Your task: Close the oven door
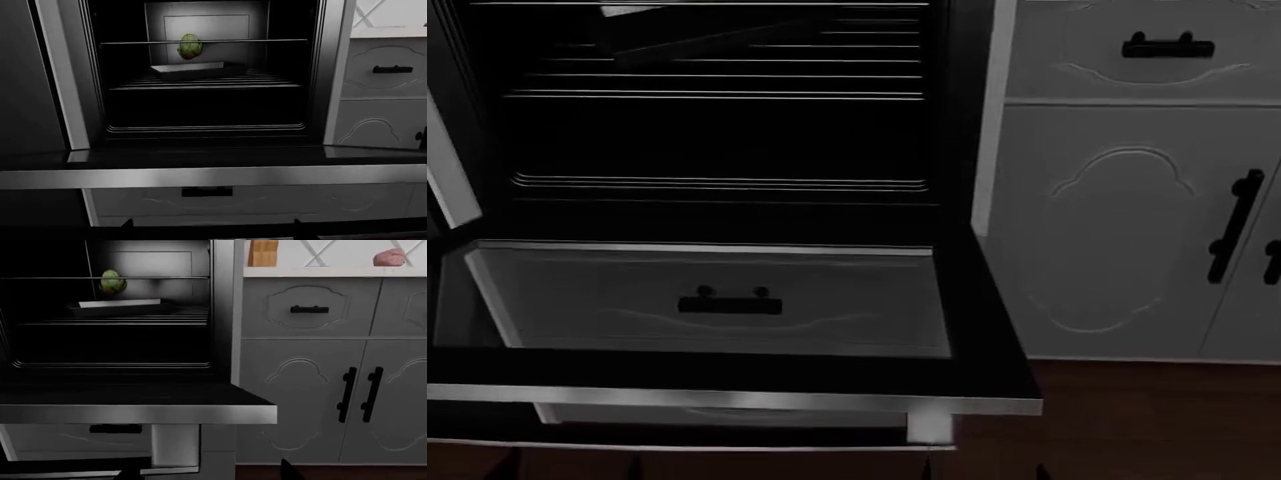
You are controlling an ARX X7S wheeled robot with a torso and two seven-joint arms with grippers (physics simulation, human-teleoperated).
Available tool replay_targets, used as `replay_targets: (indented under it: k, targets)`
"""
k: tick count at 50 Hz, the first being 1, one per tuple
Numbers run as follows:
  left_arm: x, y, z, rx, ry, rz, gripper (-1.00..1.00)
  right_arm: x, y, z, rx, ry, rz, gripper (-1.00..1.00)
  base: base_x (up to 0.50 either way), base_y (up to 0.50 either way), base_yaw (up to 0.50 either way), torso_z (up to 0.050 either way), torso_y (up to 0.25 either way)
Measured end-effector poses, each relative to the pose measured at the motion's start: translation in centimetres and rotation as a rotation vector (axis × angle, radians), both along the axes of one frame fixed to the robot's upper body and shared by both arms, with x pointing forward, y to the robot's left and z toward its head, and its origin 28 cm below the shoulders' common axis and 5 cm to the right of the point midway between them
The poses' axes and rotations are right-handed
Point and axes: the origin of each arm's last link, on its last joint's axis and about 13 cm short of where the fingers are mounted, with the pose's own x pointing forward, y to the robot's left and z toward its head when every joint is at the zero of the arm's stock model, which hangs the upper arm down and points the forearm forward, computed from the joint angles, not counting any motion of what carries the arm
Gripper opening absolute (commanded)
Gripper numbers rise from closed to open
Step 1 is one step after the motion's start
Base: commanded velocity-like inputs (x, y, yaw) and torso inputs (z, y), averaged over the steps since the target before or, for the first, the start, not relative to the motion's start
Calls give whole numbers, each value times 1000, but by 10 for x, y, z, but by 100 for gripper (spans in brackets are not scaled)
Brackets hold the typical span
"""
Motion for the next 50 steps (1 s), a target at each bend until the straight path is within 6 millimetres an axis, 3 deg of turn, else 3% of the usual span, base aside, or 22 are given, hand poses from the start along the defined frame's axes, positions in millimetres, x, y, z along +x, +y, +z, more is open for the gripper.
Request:
replay_targets:
  k: [50]
  targets:
    - [1, 0, 0, 10, 2, 15, 100, 1, 0, 0, 1, 10, -8, 100, 0, 0, 0, -50, 0]
